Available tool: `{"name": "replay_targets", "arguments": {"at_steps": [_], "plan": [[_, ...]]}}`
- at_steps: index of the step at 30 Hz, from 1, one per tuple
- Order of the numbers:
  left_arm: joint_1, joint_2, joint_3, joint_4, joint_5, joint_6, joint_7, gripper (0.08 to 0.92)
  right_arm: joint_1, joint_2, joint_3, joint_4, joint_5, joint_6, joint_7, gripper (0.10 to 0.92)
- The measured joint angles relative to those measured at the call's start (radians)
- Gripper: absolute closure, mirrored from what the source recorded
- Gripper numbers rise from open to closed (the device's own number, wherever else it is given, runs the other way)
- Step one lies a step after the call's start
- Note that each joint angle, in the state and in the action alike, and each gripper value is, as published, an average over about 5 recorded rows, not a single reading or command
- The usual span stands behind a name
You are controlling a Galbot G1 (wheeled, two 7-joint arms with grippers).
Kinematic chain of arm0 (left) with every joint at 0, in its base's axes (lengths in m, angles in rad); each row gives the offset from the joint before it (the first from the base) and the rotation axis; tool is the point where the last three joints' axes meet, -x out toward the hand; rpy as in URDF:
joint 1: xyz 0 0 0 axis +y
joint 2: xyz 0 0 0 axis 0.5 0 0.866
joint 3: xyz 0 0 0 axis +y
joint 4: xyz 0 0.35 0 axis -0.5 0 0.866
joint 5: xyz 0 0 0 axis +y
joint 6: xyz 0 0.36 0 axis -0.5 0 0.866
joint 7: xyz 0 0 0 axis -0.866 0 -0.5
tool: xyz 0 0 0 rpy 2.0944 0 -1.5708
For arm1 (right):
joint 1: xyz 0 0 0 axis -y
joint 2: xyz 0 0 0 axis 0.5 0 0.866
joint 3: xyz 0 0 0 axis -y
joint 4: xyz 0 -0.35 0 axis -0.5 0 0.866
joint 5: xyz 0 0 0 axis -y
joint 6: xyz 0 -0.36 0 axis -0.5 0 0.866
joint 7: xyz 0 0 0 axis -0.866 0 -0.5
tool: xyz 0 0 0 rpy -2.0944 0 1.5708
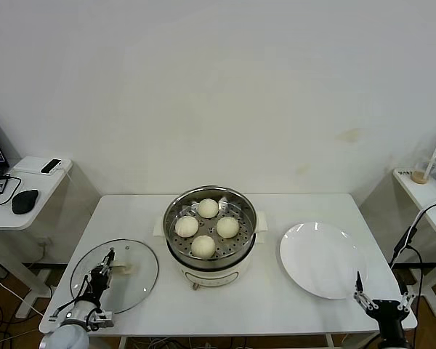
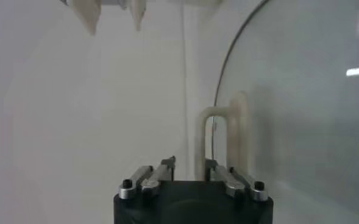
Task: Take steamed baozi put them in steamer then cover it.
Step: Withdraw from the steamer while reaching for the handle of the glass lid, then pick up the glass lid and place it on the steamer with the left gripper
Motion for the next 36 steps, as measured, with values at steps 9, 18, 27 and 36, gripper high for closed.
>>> {"name": "replay_targets", "arguments": {"at_steps": [9, 18, 27, 36], "plan": [[0.023, 0.017, -0.030, -0.045, -0.015, 0.014, -0.038, 0.851, -0.006, -0.005, -0.012, 0.004, -0.001, 0.000, -0.002, 0.203], [0.054, 0.066, -0.086, -0.132, -0.049, 0.040, -0.011, 0.851, -0.012, -0.019, -0.031, 0.008, -0.002, -0.006, -0.009, 0.203], [0.083, 0.148, -0.129, -0.248, -0.115, 0.079, 0.075, 0.851, -0.023, -0.028, -0.055, 0.004, -0.017, -0.008, -0.011, 0.203], [0.059, 0.240, -0.091, -0.393, -0.209, 0.148, 0.173, 0.851, -0.029, -0.028, -0.089, -0.005, -0.045, -0.005, -0.013, 0.203]]}}
